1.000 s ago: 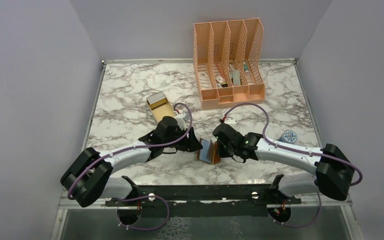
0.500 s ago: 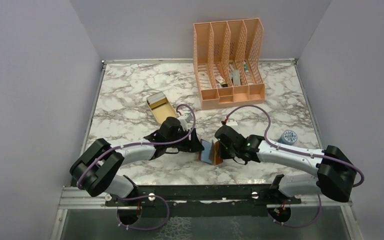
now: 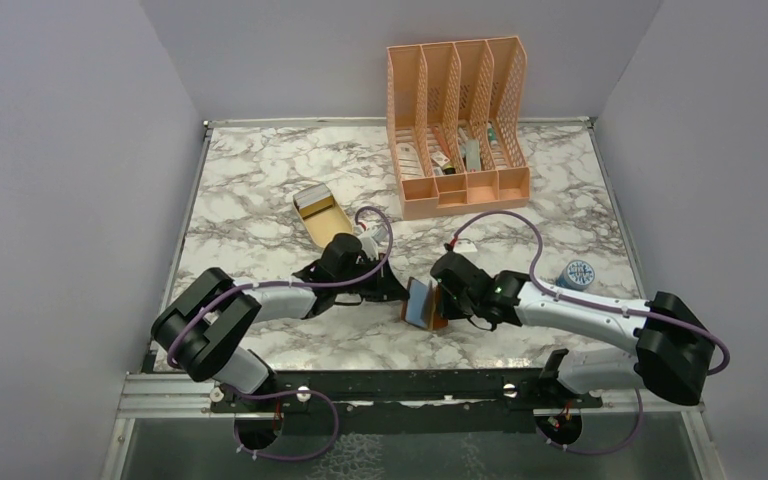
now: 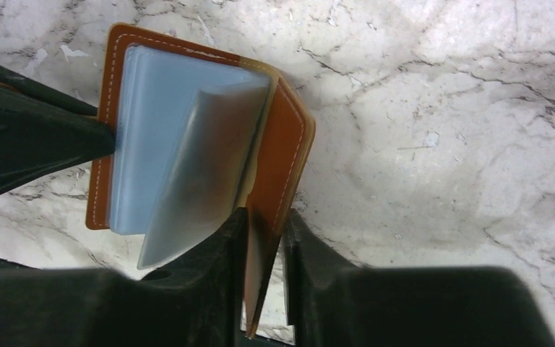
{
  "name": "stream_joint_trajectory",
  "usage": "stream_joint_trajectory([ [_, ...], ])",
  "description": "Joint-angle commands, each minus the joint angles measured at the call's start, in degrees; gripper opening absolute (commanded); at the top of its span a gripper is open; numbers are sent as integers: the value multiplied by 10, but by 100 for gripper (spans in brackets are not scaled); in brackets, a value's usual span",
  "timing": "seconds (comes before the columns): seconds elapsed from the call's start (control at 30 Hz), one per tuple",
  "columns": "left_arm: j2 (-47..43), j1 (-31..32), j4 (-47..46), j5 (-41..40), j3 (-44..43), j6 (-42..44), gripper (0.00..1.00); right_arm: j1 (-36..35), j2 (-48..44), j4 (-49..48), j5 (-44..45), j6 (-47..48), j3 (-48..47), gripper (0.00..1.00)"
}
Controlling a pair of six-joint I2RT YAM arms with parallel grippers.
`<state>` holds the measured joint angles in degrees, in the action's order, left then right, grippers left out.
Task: Put the credit cards into the card holder
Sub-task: Open the card holder at the center of the board.
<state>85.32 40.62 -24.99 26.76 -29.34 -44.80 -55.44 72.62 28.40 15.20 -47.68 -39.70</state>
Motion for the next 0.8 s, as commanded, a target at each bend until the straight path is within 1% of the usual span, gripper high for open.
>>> stream_joint_trajectory([
  [0.0,-8,0,-63,34,16,-49,0,0,-13,56,28,-10,-37,28],
  [0.1,-27,0,-63,23,26,-63,0,0,-42,103,27,-13,-74,35],
  [0.17,-37,0,-63,18,33,-68,0,0,-68,104,11,-6,-88,38],
  [0.27,-46,1,-63,7,42,-77,0,0,-100,62,-39,9,-89,40],
  [0.37,-54,8,-63,-8,49,-84,0,0,-114,-13,-92,9,-67,39],
  [0.47,-57,15,-63,-22,52,-92,0,0,-93,-60,-119,2,-57,39],
  [0.57,-60,22,-63,-32,57,-99,0,0,-55,-77,-128,-6,-63,38],
  [0.77,-75,27,-63,-56,71,-111,0,0,-4,-65,-102,-32,-59,36],
])
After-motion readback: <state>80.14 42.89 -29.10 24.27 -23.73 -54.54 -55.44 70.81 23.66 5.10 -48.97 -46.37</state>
